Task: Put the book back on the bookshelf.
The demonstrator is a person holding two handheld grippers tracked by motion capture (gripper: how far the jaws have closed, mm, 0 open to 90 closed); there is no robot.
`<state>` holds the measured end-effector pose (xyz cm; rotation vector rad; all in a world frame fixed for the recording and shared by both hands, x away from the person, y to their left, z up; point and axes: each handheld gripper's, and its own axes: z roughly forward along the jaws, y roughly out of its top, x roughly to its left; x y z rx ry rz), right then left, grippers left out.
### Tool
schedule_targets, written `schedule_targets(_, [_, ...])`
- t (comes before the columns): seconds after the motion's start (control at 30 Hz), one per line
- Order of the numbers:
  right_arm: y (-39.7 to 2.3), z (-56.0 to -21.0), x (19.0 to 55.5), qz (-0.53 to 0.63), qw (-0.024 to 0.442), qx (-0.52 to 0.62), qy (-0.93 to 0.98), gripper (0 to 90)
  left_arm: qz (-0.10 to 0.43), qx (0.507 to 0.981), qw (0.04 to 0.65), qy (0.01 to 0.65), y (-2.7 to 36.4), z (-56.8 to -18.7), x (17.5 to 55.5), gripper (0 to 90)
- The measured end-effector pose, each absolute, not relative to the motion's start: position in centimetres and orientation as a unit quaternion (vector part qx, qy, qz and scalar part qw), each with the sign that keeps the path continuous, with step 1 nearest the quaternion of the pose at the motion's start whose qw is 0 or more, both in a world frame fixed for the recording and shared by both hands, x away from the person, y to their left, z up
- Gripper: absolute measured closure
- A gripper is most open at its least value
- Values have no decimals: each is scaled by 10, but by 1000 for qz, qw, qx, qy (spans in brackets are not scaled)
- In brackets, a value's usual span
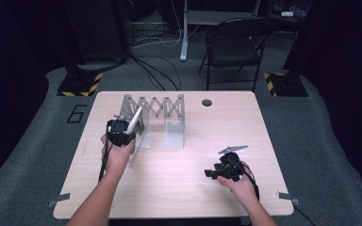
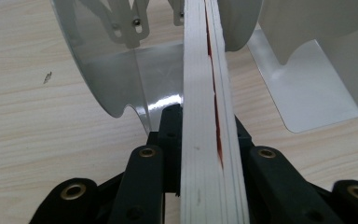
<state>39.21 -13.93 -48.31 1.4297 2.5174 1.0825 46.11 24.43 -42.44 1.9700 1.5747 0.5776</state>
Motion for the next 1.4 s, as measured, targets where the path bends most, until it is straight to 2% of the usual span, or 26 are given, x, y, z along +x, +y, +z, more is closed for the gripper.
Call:
schedule_targets(0.73, [-139, -484, 392, 350, 25, 462, 815, 421, 224, 723, 273, 593, 240, -428, 473, 737])
schedule_targets(1.4, [-139, -484, 392, 352, 25, 459, 815, 421, 232, 729, 270, 584, 238, -428, 469, 635])
